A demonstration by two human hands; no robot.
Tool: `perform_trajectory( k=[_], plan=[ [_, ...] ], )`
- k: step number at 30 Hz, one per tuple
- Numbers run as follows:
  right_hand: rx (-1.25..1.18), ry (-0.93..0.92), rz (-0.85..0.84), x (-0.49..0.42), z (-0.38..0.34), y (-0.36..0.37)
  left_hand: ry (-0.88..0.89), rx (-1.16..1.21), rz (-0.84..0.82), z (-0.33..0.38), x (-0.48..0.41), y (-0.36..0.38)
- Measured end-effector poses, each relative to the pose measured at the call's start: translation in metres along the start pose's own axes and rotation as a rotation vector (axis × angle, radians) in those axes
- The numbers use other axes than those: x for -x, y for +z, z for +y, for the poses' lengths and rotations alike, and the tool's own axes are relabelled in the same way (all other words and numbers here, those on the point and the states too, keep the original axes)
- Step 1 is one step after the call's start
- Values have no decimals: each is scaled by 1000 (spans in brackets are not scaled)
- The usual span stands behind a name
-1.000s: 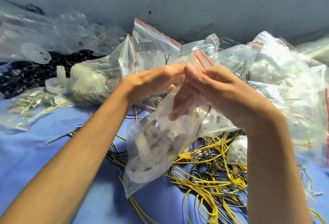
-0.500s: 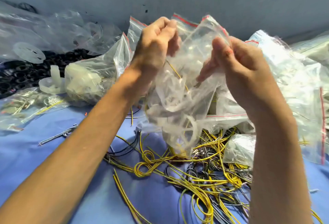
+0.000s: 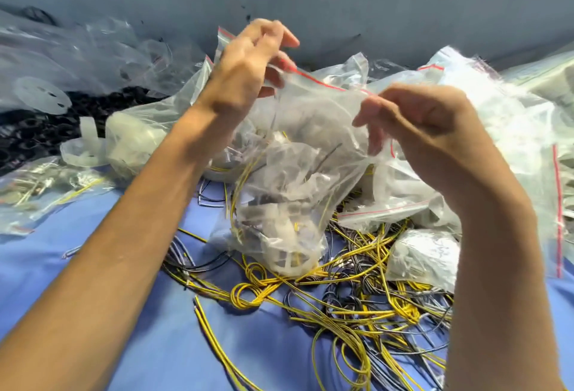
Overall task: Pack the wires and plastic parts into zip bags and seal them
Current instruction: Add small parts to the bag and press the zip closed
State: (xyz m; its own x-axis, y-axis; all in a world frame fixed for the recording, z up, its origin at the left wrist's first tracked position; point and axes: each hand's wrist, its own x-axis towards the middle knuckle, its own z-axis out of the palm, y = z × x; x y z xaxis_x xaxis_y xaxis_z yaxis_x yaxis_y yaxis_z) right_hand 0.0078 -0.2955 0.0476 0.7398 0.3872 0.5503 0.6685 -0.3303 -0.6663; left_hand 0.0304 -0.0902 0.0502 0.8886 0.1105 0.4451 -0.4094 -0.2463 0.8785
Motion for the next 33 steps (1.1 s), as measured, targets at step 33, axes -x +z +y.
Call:
perform_trajectory(
  k=[33],
  plan=[
    [-46,85,33,-7,-9,18,246,-272,-295,-5,0,-33]
  ],
)
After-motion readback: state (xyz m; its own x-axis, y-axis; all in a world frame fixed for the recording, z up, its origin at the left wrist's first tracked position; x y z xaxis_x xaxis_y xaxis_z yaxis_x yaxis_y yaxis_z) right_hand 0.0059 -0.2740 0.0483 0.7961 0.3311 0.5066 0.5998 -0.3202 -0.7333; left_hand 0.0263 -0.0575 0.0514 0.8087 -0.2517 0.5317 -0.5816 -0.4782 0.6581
